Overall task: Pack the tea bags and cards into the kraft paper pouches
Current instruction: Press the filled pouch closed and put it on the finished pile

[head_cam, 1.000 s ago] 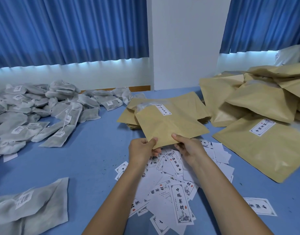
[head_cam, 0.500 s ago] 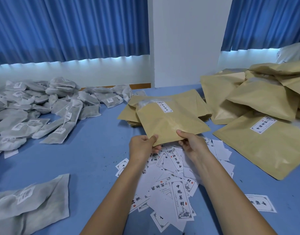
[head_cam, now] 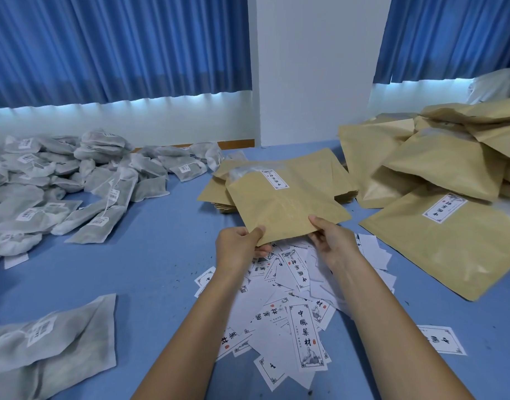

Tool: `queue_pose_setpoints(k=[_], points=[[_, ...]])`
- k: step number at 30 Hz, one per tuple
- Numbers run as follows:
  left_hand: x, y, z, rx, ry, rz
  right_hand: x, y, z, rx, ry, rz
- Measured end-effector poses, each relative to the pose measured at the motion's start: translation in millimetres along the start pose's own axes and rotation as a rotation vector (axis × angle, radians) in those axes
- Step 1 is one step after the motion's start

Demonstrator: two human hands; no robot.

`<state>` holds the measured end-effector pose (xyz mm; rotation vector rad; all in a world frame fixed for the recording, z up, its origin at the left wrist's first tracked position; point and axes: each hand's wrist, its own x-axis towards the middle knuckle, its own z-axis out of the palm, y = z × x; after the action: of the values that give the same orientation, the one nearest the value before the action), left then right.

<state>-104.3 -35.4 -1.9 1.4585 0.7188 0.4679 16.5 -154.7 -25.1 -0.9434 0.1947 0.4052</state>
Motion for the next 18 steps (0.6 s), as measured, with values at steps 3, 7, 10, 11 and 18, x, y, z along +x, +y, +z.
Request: queue_pose_setpoints(k=[3, 7, 10, 11, 18], points=[[0.5, 0.0, -1.4, -0.01, -0.011, -0.002, 1.0, -2.8, -1.9, -0.017, 0.025, -0.029], [0.1, 0.5, 0.0, -0.015, -0.046, -0.012, 2.7, -4.3, -3.8, -0.002, 0.019, 0.009], [0.3, 1.3, -2.1, -0.034, -0.078, -0.023, 5.3, -9.5, -7.3, 0.035, 0.047, 0.001], [0.6, 1.9, -3.2, -0.042, -0.09, -0.026, 5.9, -11.4, -8.4, 0.034, 0.055, -0.011], [5.5, 2.2, -8.8, -0.028, -0.112, -0.041, 12.5, -12.7, -12.4, 0.014, 0.096, -0.044]])
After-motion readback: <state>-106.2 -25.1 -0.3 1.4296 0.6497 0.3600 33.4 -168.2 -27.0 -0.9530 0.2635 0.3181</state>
